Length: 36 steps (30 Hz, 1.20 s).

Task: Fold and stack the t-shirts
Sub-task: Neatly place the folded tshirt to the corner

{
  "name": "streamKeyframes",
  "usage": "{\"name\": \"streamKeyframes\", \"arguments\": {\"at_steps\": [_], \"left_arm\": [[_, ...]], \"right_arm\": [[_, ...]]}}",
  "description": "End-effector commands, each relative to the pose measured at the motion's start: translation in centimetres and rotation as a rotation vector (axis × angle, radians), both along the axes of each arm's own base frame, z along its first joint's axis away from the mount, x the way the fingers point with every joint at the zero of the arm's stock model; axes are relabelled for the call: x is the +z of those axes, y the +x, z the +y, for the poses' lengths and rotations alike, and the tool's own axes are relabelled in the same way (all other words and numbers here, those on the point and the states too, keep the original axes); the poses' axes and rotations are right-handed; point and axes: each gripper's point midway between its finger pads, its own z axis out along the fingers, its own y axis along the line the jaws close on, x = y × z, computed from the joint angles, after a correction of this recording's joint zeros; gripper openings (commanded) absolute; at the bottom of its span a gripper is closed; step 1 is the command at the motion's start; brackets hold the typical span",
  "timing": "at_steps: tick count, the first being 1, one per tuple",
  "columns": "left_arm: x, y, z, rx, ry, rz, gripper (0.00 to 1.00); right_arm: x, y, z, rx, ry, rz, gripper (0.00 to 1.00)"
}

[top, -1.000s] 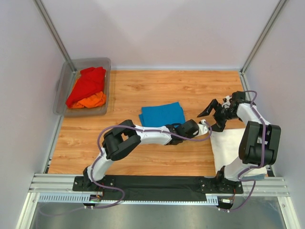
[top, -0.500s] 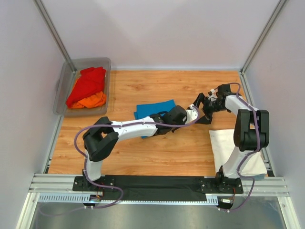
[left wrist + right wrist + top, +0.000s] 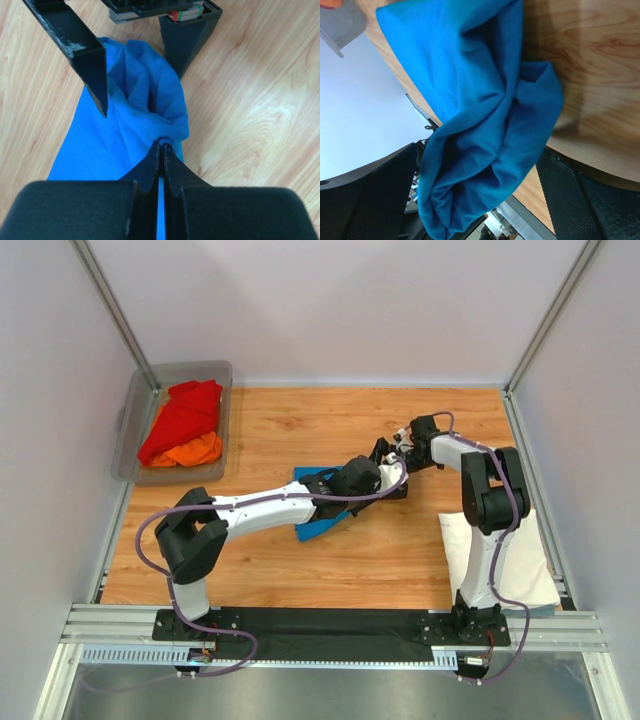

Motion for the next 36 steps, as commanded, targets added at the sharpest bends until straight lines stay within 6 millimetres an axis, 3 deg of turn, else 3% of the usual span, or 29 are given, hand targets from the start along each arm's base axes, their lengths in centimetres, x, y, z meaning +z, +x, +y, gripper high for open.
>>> {"name": "streamKeyframes", "arguments": {"at_steps": [1, 7, 16, 18, 20, 21, 22, 24, 27, 28, 30, 31, 36], "left_arm": [[2.9, 0.3, 0.1, 0.006, -0.068, -0.021, 0.00], [3.9, -0.2, -0.1, 0.002, -0.097, -0.006, 0.00], [4.3, -3.0, 0.8, -0.051, -0.130, 0.087, 0.00], [4.1, -5.2, 0.7, -0.111, -0.156, 0.166, 0.13], [5.8, -7.2, 0.8, -0.147, -0.235, 0.222, 0.39], [5.4, -7.5, 1.5, -0.129, -0.245, 0.227, 0.44], [6.9, -7.7, 2.4, -0.099, -0.286, 0.208, 0.61], [7.8, -8.1, 4.9, -0.007, -0.299, 0.210, 0.63], [8.4, -9.1, 7.7, 0.089, -0.321, 0.231, 0.63], [10.2, -9.6, 8.7, 0.099, -0.371, 0.211, 0.63], [10.3, -10.3, 10.4, 0.140, -0.378, 0.220, 0.62], [11.4, -10.8, 11.1, 0.152, -0.418, 0.218, 0.62], [11.0, -13.1, 12.4, 0.132, -0.460, 0.280, 0.62]], "right_arm": [[-0.1, 0.7, 0.8, -0.016, 0.005, -0.001, 1.00], [-1.1, 1.6, 2.0, -0.037, 0.005, 0.025, 0.95], [-2.4, 4.4, 3.0, -0.093, -0.042, -0.057, 0.63], [-2.4, 4.9, 3.0, -0.083, -0.058, -0.092, 0.20], [-2.3, 4.5, 2.7, -0.083, -0.104, -0.092, 0.00], [-2.1, 4.4, 2.4, -0.079, -0.131, -0.105, 0.00], [-1.3, 4.6, 1.7, -0.073, -0.204, -0.176, 0.00], [-0.7, 3.3, -0.5, -0.079, -0.389, -0.231, 0.00], [0.5, 1.9, -2.5, -0.134, -0.503, -0.285, 0.00], [1.4, 1.3, -3.9, -0.199, -0.568, -0.307, 0.00], [1.7, 0.1, -6.0, -0.274, -0.661, -0.277, 0.00], [2.2, -0.2, -7.8, -0.337, -0.738, -0.293, 0.00], [4.7, -2.4, -13.3, -0.533, -0.974, -0.238, 0.00]]}}
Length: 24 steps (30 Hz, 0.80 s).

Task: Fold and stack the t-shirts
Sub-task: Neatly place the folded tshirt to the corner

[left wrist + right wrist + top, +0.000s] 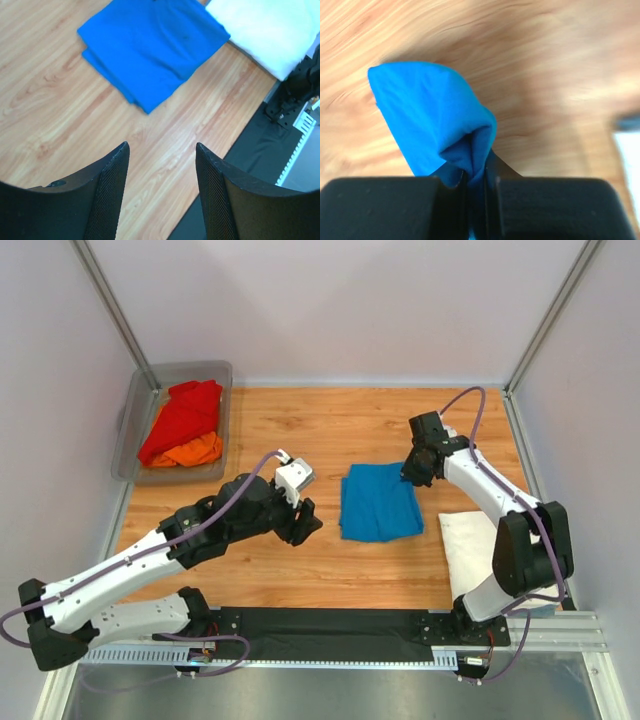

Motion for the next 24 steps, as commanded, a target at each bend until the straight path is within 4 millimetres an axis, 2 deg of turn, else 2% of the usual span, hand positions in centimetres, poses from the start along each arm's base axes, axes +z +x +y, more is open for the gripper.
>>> {"name": "streamKeyframes", "arguments": {"at_steps": [1, 2, 5, 7, 8, 10, 12, 16, 24], "left_arm": [[-2.1, -1.8, 0.7, -0.002, -0.001, 0.112, 0.62], [-2.5, -2.3, 0.6, -0.024, -0.001, 0.128, 0.62], [-2.4, -3.2, 0.6, -0.066, -0.009, 0.145, 0.62], [-2.5, -3.7, 0.7, -0.093, -0.019, 0.139, 0.62], [-2.8, -3.7, 0.7, -0.095, -0.019, 0.138, 0.62], [-2.9, -3.9, 0.8, -0.098, -0.026, 0.141, 0.62], [-2.8, -4.6, 0.8, -0.129, -0.033, 0.155, 0.62], [-2.8, -5.1, 0.9, -0.152, -0.043, 0.156, 0.61], [-2.0, -5.4, 0.9, -0.188, -0.039, 0.141, 0.61]], "right_arm": [[1.2, -1.7, -7.3, -0.277, -0.284, 0.008, 0.00], [1.9, -2.5, -8.3, -0.335, -0.307, 0.033, 0.00], [3.5, -3.4, -11.3, -0.465, -0.355, 0.051, 0.00], [5.3, -2.7, -13.0, -0.552, -0.385, 0.008, 0.00], [5.7, -3.3, -13.6, -0.574, -0.405, 0.031, 0.00], [7.5, -3.1, -14.7, -0.664, -0.400, 0.015, 0.00], [8.6, -3.6, -15.5, -0.701, -0.398, 0.012, 0.00], [9.1, -4.5, -16.6, -0.766, -0.373, 0.014, 0.00], [11.5, -4.0, -19.8, -0.897, -0.348, -0.043, 0.00]]}}
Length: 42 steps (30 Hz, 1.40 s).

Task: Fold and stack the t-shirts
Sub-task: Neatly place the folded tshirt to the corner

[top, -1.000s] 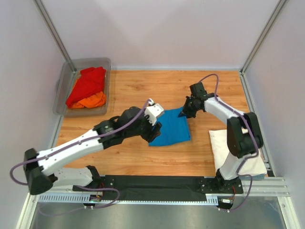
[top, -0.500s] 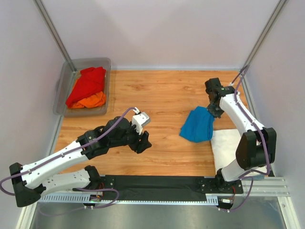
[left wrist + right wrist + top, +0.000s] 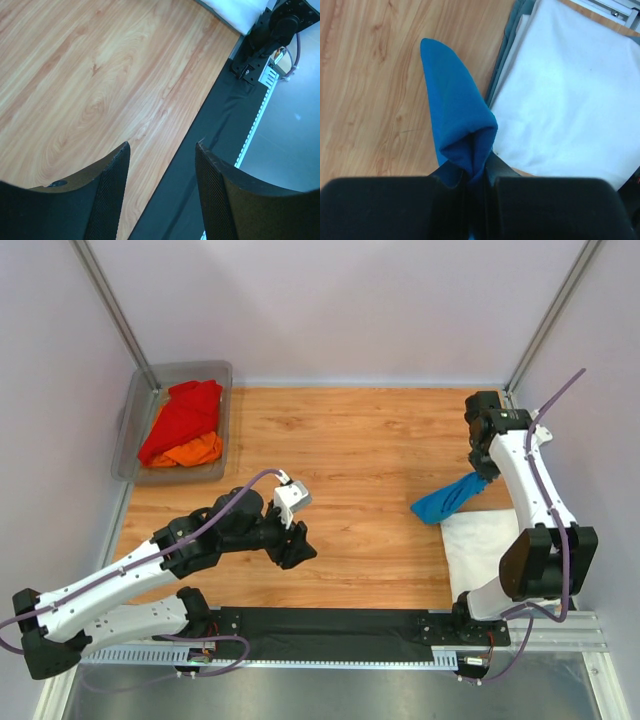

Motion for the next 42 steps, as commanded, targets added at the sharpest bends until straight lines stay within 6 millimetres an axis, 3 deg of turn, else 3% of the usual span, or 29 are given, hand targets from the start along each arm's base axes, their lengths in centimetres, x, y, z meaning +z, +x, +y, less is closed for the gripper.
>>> {"name": "streamKeyframes", "arguments": {"at_steps": [1, 4, 14, 22, 30, 42], "left_arm": [[1.0, -0.3, -0.3, -0.040, -0.018, -0.013, 0.61], [0.7, -0.5, -0.4, -0.052, -0.011, -0.008, 0.61], [-0.3, -0.6, -0.3, -0.070, 0.005, 0.001, 0.61], [-0.7, -0.8, -0.8, -0.092, 0.003, 0.022, 0.61], [-1.1, -0.9, -0.8, -0.100, 0.011, 0.031, 0.61], [-1.7, -1.4, -0.6, -0.118, 0.012, 0.053, 0.61]], "right_arm": [[3.5, 0.6, -2.2, -0.092, -0.046, -0.111, 0.00], [4.6, 0.3, -3.8, -0.140, -0.042, -0.105, 0.00], [5.1, -1.4, -4.7, -0.152, -0.009, -0.107, 0.00], [7.3, -1.9, -5.2, -0.148, 0.002, -0.143, 0.00], [6.8, -3.6, -5.2, -0.153, 0.022, -0.129, 0.00], [3.9, -6.7, -5.1, -0.173, 0.063, -0.076, 0.00]]}}
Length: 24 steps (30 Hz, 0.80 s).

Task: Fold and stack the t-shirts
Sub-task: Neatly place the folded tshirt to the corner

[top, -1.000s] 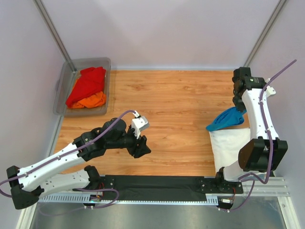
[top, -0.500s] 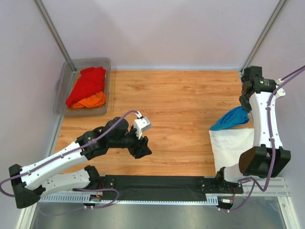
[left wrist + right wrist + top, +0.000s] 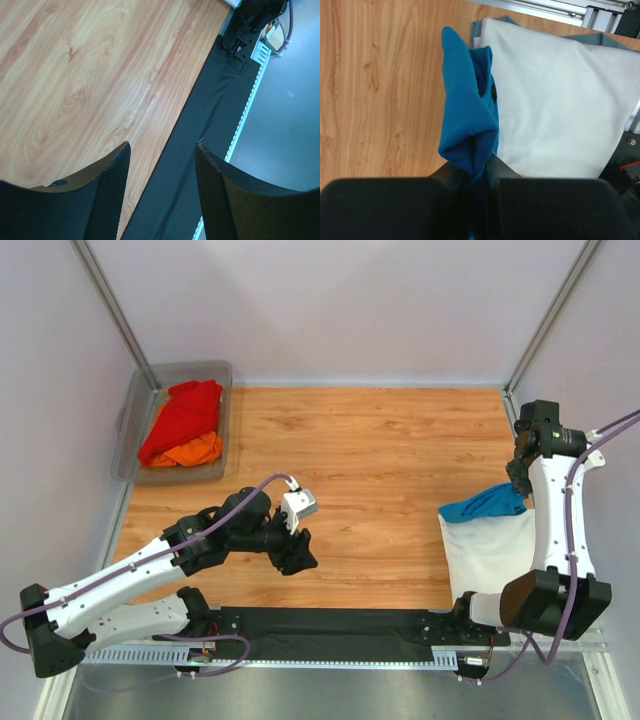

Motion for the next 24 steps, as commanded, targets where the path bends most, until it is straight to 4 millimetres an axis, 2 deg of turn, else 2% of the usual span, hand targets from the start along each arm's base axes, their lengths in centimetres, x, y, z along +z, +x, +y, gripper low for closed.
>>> {"name": "streamKeyframes", "arguments": {"at_steps": [1, 3, 5, 6, 9, 10, 19, 21, 23, 24], "left_arm": [[0.6, -0.1, -0.3, -0.024, -0.029, -0.016, 0.61], [0.7, -0.2, -0.2, -0.028, -0.031, -0.011, 0.61], [0.6, -0.4, -0.1, -0.029, -0.028, -0.008, 0.61], [0.6, -0.4, 0.0, -0.028, -0.029, -0.010, 0.61], [0.5, -0.6, 0.4, -0.025, -0.026, -0.009, 0.61], [0.5, -0.7, 0.5, -0.024, -0.026, -0.007, 0.61], [0.3, -1.4, 1.3, -0.035, -0.018, 0.001, 0.61], [0.3, -1.4, 1.4, -0.035, -0.019, -0.002, 0.61], [0.2, -1.5, 1.6, -0.038, -0.009, 0.003, 0.61], [0.2, -1.6, 1.6, -0.036, -0.009, 0.004, 0.61]], "right_arm": [[-0.4, -2.1, 0.0, -0.006, 0.007, 0.032, 0.00], [-1.6, -2.8, 0.1, -0.010, 0.015, 0.059, 0.00], [-1.9, -3.4, 0.0, -0.021, 0.014, 0.047, 0.00], [-2.8, -4.1, 0.1, -0.027, 0.021, 0.071, 0.00], [-3.3, -5.4, -0.2, -0.039, 0.010, 0.085, 0.00], [-4.2, -6.1, -0.3, -0.046, 0.020, 0.108, 0.00], [-6.0, -9.4, -0.7, -0.095, 0.023, 0.131, 0.00], [-6.6, -10.4, -0.7, -0.100, 0.022, 0.162, 0.07], [-6.8, -12.2, -1.1, -0.112, 0.006, 0.228, 0.26], [-6.6, -13.2, -1.4, -0.136, -0.006, 0.262, 0.30]]}}
